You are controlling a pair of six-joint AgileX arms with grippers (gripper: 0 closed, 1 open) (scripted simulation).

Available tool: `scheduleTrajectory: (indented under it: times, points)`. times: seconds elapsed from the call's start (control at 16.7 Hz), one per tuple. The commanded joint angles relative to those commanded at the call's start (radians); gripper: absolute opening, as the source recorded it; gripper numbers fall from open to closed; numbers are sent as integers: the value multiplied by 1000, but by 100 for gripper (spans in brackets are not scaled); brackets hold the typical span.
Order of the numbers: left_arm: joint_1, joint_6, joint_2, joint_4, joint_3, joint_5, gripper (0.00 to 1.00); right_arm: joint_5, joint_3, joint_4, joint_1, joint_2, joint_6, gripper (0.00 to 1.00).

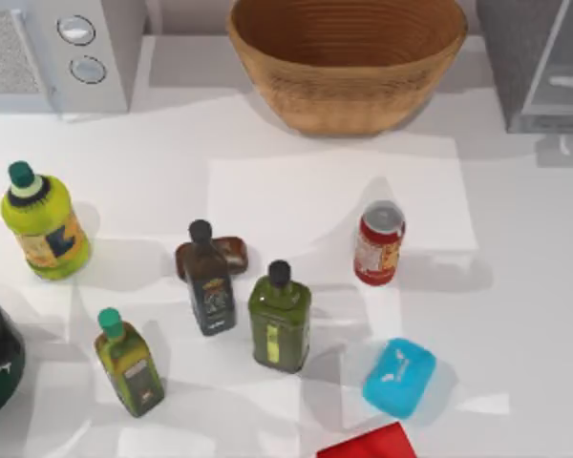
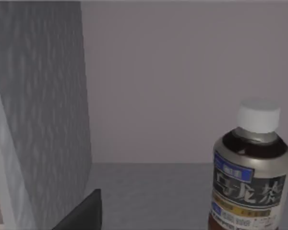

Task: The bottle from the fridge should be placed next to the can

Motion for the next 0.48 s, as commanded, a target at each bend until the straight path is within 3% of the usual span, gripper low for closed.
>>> scheduleTrajectory:
  times: [0.24,0.48]
  points:
    - [0,0,0,0,0,0,100,-35,170,175,-41,360,-1,100]
    - [0,0,0,0,0,0,100,-56,277,285,-66,551,-2,100]
